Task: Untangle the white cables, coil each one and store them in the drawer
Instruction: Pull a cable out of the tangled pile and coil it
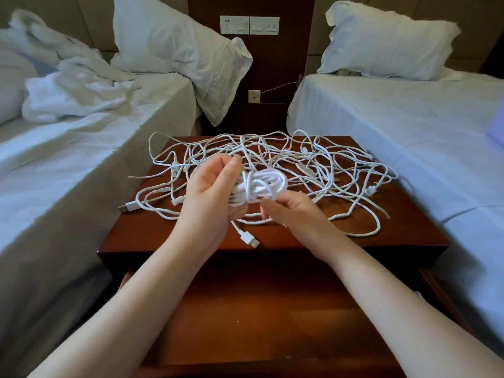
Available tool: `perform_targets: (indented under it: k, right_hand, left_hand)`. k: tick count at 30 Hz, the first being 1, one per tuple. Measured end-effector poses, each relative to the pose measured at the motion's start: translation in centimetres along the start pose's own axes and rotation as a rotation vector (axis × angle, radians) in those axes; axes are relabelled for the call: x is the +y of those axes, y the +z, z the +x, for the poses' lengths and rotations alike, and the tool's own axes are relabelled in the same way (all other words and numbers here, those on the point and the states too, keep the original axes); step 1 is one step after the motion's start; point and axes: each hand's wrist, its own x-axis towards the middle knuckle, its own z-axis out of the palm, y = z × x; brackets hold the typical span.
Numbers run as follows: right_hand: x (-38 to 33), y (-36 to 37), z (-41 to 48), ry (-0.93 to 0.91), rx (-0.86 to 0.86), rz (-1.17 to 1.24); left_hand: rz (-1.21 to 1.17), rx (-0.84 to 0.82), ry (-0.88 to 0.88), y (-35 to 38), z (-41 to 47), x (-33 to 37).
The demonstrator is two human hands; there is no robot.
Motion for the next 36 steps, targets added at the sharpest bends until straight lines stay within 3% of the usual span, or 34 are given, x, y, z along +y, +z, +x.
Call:
perform_targets:
  k: [7, 12, 16, 24, 31, 36]
  right_hand:
    - [0.3, -0.9, 0.4, 0.031, 0.054, 0.139]
    - [-0.4, -1.6, 0.0, -0.097, 0.177, 0.126]
    - [-0.6, -1.4, -0.2, -0.095, 0.207, 0.112]
    - [-1.0, 0.0, -0.9, -0.178, 0.270, -0.069]
    - [-0.8, 2.2, -1.4, -0.186, 0.063, -0.303]
    - [0.4, 2.6, -1.0, -0.142, 0.017, -0.373]
  left_hand:
    - [0.241, -0.263, -0.093, 0.2, -2.2, -0.5]
    - [0.538, -0.279, -0.003, 0.6, -2.7, -0.8]
    - [0.717, -0.311, 0.056, 0.6, -2.7, -1.5]
    - [0.789, 0.081, -0.041, -0.2, -1.1, -4.0]
    - [0.682, 0.473, 0.042, -2.3, 0.3, -3.5]
    - [0.457, 0.499, 0.052, -2.9, 0.4, -3.5]
